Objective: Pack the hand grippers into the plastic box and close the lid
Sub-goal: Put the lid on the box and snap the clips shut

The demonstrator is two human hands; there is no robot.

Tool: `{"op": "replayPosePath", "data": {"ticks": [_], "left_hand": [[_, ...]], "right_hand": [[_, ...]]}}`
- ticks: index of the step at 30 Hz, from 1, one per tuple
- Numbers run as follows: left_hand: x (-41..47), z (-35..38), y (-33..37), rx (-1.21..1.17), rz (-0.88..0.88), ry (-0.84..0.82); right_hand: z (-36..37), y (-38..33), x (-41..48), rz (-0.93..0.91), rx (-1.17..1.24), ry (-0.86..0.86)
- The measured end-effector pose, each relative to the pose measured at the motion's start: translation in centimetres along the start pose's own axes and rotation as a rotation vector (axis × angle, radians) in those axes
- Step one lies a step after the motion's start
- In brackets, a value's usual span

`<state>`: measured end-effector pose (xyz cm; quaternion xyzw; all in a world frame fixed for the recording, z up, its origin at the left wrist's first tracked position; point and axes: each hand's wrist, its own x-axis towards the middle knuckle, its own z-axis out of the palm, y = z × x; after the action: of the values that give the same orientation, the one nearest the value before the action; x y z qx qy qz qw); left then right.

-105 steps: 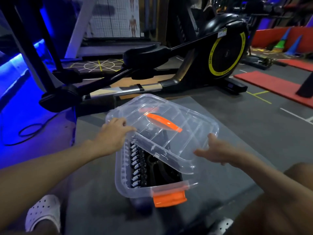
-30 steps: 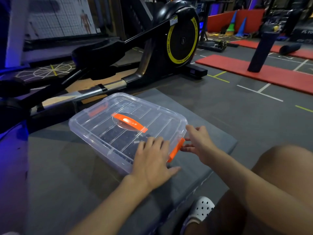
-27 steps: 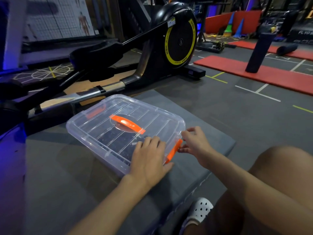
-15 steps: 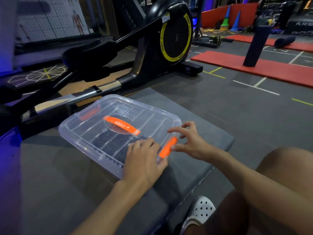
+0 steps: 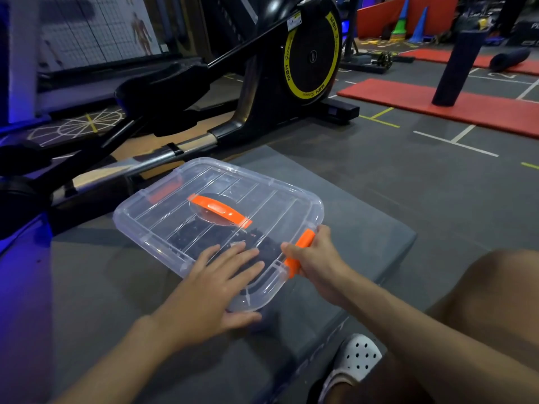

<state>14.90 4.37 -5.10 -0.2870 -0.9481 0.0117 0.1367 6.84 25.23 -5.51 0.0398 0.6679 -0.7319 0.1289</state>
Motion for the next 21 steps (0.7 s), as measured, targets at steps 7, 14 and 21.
{"op": "replayPosePath", "data": {"ticks": [7, 14, 21], "left_hand": [[4.4, 0.8, 0.6, -0.237, -0.058, -0.026], [6.0, -1.5, -5.8, -0.475, -0.439, 0.267], [2.4, -1.3, -18.6, -0.256, -1.051, 0.114]], "right_hand": [[-2.4, -3.5, 4.1, 0.036, 0.01, -0.069], [0.8, -3.4, 10.0, 0.031, -0.351, 0.344], [-1.8, -4.0, 14.4, -0.143, -0.587, 0.317]]}}
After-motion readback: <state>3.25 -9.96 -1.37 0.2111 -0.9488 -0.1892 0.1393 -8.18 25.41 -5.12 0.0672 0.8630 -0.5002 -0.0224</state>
